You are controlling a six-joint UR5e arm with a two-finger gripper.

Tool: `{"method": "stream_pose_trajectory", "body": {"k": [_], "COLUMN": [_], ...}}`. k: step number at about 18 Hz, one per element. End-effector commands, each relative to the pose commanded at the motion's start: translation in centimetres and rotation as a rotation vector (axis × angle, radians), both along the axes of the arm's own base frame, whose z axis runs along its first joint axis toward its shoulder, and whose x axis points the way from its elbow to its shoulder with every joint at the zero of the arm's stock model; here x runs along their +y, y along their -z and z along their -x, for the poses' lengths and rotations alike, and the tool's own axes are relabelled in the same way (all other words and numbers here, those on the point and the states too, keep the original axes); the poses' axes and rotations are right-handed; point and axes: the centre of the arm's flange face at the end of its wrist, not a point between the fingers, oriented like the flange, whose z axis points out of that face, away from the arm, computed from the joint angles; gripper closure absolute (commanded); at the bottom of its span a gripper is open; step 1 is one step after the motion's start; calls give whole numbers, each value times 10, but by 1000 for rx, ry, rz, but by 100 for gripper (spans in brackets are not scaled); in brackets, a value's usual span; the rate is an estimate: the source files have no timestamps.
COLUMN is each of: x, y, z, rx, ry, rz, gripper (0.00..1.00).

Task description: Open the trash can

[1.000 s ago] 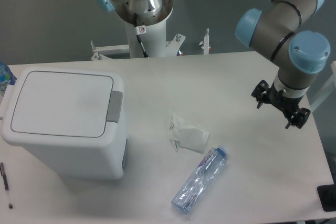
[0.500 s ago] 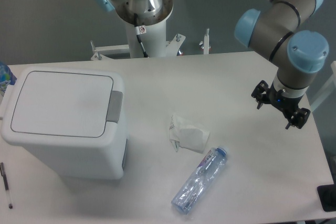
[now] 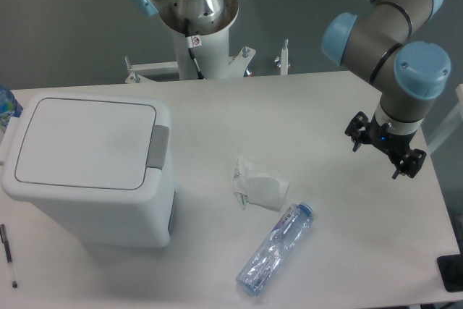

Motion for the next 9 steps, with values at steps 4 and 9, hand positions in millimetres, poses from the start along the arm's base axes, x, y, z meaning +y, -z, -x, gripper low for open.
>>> {"method": "stream_pose_trajectory", "body": {"k": [4,9], "x": [10,51], "y": [-12,-26], "z": [-10,-41], "rx": [-61,-106], "ry": [-113,-277], "rz": [-49,-106], "gripper": [0,0]}}
